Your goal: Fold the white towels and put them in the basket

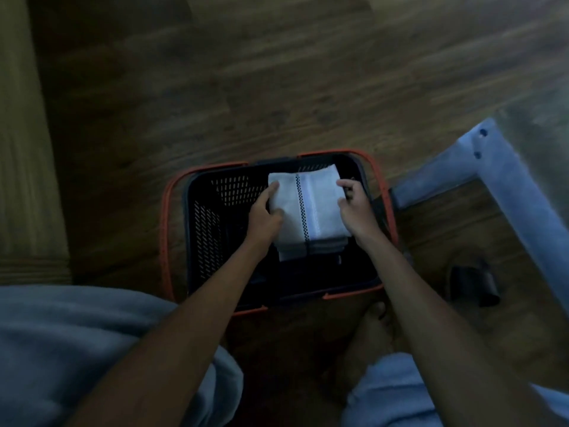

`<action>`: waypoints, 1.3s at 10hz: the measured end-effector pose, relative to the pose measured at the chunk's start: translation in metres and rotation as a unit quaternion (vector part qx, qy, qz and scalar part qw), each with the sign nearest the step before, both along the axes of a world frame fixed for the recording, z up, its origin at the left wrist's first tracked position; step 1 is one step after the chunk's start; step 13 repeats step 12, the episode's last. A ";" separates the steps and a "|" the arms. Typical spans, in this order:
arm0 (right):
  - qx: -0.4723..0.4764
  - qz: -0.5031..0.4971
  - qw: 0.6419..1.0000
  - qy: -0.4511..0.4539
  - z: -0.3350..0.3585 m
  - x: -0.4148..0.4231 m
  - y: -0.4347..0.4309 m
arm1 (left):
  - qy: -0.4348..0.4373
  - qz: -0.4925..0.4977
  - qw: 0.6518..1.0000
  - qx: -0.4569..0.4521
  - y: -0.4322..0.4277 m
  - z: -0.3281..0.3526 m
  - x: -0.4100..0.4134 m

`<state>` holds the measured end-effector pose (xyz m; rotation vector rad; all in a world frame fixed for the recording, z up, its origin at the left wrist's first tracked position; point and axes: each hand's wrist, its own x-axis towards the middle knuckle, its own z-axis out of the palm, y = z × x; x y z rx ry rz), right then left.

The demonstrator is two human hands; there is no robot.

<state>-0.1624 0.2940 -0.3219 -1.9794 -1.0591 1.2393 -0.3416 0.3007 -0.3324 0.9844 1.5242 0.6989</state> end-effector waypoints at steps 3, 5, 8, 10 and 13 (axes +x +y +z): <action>0.025 0.142 0.962 -0.234 -0.023 -0.013 -0.006 | 0.129 -0.080 0.985 0.084 0.000 -0.036 -0.003; 0.106 0.283 0.844 -0.443 -0.041 -0.013 0.002 | 0.376 -0.221 0.880 0.190 -0.002 -0.043 0.001; 0.007 0.324 0.826 -0.462 -0.057 -0.014 -0.003 | 0.451 -0.337 0.821 0.097 0.004 -0.050 0.002; -0.002 0.271 0.889 -0.369 0.031 -0.010 -0.006 | 0.471 -0.324 0.802 0.173 0.013 0.023 -0.002; 0.068 0.138 0.909 -0.388 0.163 0.019 -0.042 | 0.430 -0.308 0.794 0.300 0.011 0.164 0.014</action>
